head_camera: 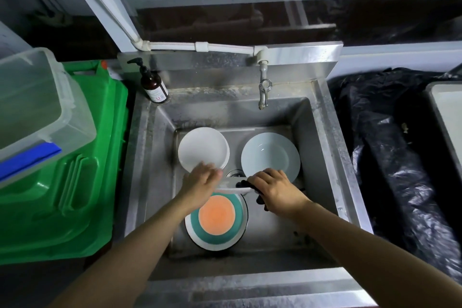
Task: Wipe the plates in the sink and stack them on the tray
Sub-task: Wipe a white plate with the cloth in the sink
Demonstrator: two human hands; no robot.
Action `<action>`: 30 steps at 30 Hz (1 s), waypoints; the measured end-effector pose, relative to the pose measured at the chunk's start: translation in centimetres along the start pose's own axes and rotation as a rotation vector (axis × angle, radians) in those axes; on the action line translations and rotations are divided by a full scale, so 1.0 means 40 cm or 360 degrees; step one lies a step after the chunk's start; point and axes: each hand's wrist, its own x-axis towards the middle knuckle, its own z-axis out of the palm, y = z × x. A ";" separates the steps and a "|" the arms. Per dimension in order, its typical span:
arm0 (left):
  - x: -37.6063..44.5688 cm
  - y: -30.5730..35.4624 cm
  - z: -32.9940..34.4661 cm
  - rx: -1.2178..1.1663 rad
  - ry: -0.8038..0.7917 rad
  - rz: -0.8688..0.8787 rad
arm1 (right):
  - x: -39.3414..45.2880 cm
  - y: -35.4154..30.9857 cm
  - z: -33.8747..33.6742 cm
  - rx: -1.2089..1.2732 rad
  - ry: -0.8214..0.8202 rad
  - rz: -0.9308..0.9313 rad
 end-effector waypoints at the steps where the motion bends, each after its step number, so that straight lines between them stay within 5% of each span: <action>1: -0.012 0.012 -0.008 0.0020 -0.0173 0.0061 | 0.003 0.006 -0.013 0.0031 -0.0008 0.0004; 4: -0.027 0.036 -0.036 0.0336 -0.0656 0.0174 | 0.017 0.022 -0.069 0.0178 -0.0108 -0.0030; 8: -0.004 0.024 -0.034 0.0084 -0.0704 0.0114 | 0.043 0.026 -0.137 0.0540 -0.0351 0.0088; 13: -0.033 0.024 0.000 -0.0863 -0.0547 -0.0160 | 0.066 0.029 -0.147 0.0905 0.0170 0.0557; 17: -0.040 0.044 0.042 -0.1436 -0.0371 -0.0298 | 0.073 -0.022 -0.075 0.0795 0.0548 0.0533; 22: -0.044 0.066 0.084 -0.1657 -0.0178 -0.0302 | 0.079 -0.117 0.016 0.0508 0.0806 0.0310; 30: -0.045 0.040 0.080 -0.1663 -0.0034 -0.0408 | 0.091 -0.113 0.040 0.0366 0.0762 0.0255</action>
